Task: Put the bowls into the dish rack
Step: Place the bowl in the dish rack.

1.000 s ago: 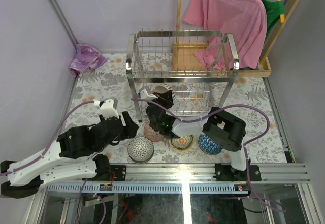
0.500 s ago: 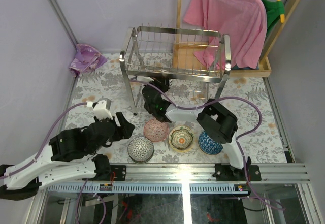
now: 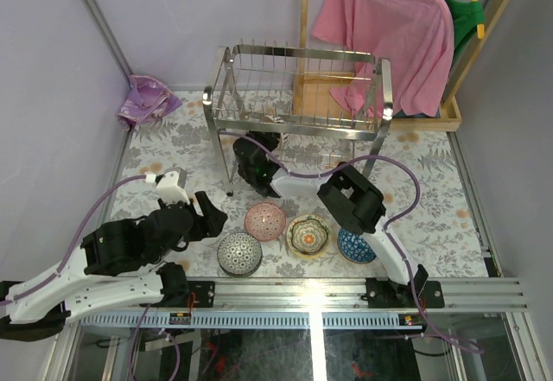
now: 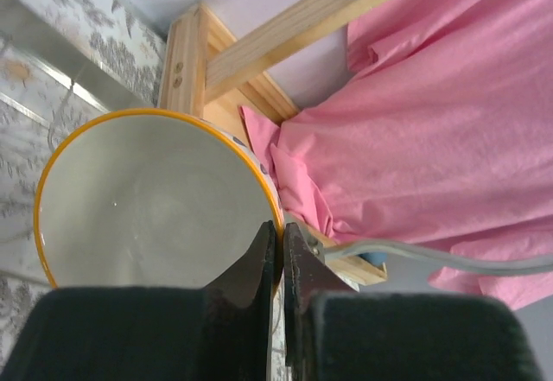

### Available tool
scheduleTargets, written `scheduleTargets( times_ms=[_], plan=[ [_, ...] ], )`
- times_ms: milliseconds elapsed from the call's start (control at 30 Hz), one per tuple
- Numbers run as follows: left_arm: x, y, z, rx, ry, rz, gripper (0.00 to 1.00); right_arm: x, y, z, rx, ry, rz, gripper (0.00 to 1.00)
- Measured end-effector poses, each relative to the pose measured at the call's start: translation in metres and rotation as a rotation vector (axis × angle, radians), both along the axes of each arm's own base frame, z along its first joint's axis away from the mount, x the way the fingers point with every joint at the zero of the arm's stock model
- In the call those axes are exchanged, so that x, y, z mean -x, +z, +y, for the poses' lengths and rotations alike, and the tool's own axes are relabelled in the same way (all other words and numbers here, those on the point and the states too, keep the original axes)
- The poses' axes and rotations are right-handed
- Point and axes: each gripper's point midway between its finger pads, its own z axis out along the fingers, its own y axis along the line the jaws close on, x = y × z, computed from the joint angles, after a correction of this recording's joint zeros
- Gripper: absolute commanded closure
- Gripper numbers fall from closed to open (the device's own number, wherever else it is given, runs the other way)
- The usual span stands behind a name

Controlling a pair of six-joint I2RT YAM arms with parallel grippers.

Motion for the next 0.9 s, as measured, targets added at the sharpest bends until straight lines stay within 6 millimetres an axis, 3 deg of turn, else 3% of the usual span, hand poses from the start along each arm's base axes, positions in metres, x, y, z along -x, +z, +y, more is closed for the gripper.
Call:
scheduleTargets(
  times_ms=[233,400,600,900],
  plan=[
    [0.000,0.000,0.000,0.000,-0.001,0.000,0.31,-0.030,0.026,0.018,-0.071,-0.010,-0.004,1.00],
    [0.000,0.000,0.000,0.000,-0.003,-0.002,0.31,-0.043,0.018,0.032,-0.082,-0.030,0.032,1.00],
    [0.000,0.000,0.000,-0.003,-0.006,-0.003,0.31,-0.042,-0.002,0.028,-0.033,-0.096,0.069,1.00],
    [0.001,0.001,0.001,-0.008,-0.014,-0.009,0.31,-0.033,0.015,0.015,0.033,-0.201,0.037,1.00]
  ],
)
